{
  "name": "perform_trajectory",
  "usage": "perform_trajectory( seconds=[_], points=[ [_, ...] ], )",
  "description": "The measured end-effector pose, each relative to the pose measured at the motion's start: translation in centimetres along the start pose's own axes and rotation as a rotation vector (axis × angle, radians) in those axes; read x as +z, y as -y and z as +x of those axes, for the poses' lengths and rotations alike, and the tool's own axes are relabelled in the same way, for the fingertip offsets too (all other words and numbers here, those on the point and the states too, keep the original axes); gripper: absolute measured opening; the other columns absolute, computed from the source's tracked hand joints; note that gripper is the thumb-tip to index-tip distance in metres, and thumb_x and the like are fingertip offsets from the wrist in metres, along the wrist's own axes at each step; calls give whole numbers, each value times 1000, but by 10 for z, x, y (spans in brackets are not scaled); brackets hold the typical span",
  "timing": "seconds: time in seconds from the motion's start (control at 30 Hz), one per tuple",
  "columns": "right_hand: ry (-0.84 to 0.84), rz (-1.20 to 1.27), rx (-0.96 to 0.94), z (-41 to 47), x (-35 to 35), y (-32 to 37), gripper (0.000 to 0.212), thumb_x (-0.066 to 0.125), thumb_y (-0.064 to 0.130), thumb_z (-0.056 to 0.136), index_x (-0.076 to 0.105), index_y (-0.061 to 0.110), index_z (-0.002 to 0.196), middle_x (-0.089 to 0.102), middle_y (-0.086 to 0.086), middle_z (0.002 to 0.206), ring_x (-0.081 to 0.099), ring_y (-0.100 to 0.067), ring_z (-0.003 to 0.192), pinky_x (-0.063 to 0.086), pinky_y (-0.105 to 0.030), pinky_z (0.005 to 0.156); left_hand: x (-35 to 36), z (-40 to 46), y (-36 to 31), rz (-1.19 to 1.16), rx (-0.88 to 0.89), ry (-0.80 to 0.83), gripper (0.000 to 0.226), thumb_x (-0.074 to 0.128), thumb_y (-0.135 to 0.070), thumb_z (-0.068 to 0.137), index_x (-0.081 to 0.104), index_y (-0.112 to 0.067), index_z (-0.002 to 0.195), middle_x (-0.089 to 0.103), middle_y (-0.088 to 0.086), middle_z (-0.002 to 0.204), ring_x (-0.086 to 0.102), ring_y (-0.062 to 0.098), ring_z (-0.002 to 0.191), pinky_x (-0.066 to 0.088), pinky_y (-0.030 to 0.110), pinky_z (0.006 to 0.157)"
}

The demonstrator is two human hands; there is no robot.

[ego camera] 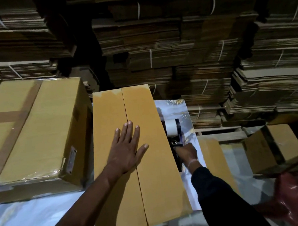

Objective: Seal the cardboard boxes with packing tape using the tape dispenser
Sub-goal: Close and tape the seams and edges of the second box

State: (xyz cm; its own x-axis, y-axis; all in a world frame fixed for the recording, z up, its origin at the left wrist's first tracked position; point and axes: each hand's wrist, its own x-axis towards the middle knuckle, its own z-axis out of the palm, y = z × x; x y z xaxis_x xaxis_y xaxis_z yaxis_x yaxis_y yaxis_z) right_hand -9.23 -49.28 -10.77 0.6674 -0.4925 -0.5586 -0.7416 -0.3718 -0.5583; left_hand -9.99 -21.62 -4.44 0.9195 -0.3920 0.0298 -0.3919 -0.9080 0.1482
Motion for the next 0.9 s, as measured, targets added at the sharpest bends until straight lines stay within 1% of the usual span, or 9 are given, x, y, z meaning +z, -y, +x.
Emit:
perform_trajectory(
  seconds=[0.1,0.2,0.27,0.4,0.5,0.6,0.67,0.77,0.9],
  points=[
    [50,28,59,14,25,-11,67,76,43,74,57,7,127,68,-16,119,67,-38,109,50,-39,84,2,0,1,-8,2,-5,82,6,-70,104,-3,-16,166,-16,11,172,-18,24,159,0,53,130],
    [77,60,14,23,41,-14,40,62,31,98,61,10,132,68,-20,126,64,-40,114,49,-40,91,2,-1,1,-2,2,-17,82,7,-70,105,-1,-16,166,-15,11,173,-17,24,159,3,54,129],
    [67,88,-13,33,46,-20,29,56,26,102,63,13,126,71,-19,117,66,-40,110,51,-43,92,2,-1,1,3,-4,-15,82,6,-70,105,-1,-16,166,-15,11,173,-16,24,160,5,54,129],
    [72,101,-89,26,42,-14,21,54,25,102,65,14,116,72,-11,107,67,-35,101,49,-38,81,3,-2,0,8,-13,-8,82,5,-70,104,-5,-16,166,-18,11,172,-19,23,159,4,54,129],
    [88,41,-93,17,23,1,26,55,27,99,65,5,110,68,-16,104,65,-34,95,42,-34,76,3,-1,0,5,-10,-7,81,6,-70,105,-6,-17,166,-19,10,172,-20,23,159,4,54,129],
    [156,140,-67,6,-10,16,17,58,26,89,63,12,79,64,-14,73,57,-26,60,43,-34,60,3,-2,0,-2,-5,-3,81,5,-70,105,-6,-18,166,-19,9,172,-20,22,159,4,54,129],
    [242,299,-27,1,-34,27,25,58,21,92,54,16,68,51,-9,56,44,-20,43,37,-29,48,3,-1,0,-3,-11,1,82,4,-71,104,-6,-18,166,-20,9,172,-20,22,159,4,54,129],
    [342,507,37,-1,-71,49,26,51,13,102,54,12,76,47,-9,57,42,-19,40,36,-24,39,1,1,1,-10,0,12,85,0,-73,102,-6,-18,166,-19,9,172,-20,22,159,2,53,129],
    [489,672,93,-18,-114,92,25,49,19,106,54,10,83,50,-3,56,46,-13,40,39,-20,37,-3,12,13,-38,68,24,91,-3,-78,98,-4,-17,166,-18,8,172,-20,22,159,-3,50,130]
  ],
)
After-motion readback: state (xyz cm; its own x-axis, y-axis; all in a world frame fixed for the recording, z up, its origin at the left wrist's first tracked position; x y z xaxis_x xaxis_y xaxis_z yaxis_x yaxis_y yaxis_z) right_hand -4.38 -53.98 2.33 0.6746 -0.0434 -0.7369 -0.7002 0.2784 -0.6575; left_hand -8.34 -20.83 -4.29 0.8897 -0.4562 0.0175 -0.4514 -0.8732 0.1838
